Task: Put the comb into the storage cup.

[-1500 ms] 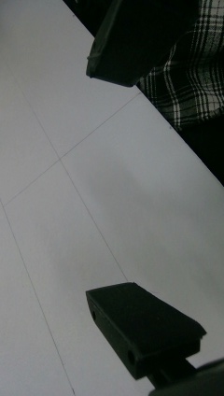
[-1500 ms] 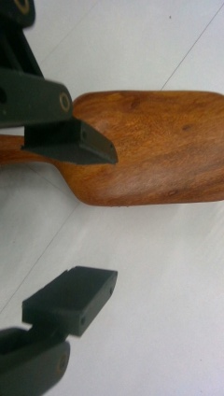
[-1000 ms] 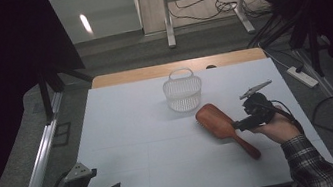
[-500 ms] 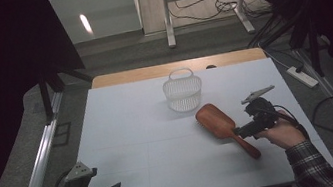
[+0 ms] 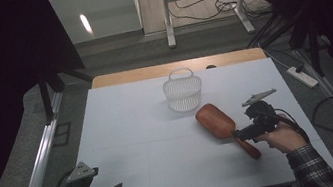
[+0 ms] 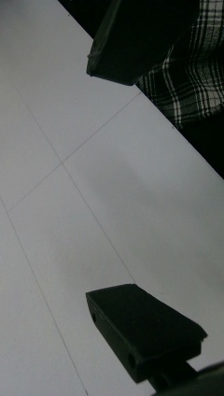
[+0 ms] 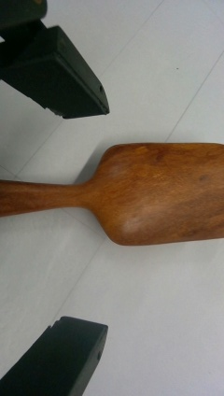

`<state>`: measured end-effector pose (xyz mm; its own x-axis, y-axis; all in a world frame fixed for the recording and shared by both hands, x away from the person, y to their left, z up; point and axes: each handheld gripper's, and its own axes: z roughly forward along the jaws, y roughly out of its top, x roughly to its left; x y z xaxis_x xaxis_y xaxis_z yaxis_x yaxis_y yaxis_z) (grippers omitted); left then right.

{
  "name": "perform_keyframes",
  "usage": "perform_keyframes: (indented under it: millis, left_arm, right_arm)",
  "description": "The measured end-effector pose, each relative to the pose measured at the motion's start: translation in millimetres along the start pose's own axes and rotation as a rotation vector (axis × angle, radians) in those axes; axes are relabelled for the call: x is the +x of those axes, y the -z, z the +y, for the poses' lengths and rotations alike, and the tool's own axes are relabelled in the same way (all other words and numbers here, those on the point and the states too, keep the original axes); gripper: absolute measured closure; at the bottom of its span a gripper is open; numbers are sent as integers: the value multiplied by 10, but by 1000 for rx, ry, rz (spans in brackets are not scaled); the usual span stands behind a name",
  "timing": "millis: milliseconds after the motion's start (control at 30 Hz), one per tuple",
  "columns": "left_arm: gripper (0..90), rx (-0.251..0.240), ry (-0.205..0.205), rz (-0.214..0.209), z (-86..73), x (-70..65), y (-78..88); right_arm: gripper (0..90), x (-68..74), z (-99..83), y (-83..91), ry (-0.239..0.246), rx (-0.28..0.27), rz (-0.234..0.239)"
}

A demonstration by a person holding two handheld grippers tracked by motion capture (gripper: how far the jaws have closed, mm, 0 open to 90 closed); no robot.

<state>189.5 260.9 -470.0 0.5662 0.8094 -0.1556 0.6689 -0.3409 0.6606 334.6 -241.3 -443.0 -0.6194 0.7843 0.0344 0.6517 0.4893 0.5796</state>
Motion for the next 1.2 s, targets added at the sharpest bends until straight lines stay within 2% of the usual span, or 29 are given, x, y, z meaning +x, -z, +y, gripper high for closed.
perform_keyframes:
  millis: [367,1200]
  left_arm:
    - [0,1,4,-5,-2,7,1]
    - [0,6,2,-6,-2,5,-4]
  right_arm:
    - [0,59,-29,-169,23,72,-14]
    - [0,190,-124,-528,77,183,-53]
